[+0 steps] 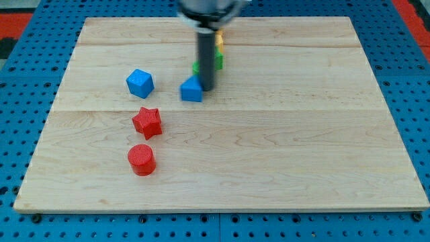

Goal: Push the triangle to the right of the cube

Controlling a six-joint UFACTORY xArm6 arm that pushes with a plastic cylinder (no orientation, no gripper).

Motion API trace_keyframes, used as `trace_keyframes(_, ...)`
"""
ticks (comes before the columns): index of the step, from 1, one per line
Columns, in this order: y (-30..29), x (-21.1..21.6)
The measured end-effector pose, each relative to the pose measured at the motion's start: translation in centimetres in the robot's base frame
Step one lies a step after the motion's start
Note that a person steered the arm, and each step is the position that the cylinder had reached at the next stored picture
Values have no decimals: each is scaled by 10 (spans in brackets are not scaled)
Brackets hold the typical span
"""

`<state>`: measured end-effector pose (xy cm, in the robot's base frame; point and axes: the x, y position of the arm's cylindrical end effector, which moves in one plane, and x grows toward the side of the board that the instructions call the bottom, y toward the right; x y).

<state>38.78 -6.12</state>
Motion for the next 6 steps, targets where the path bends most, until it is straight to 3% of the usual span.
trace_keyframes(1, -1, 11)
trace_keyframes(2, 54, 22)
trace_keyframes(3, 52, 73)
trace_keyframes(4, -21, 75)
trace_keyframes(6, -68, 22)
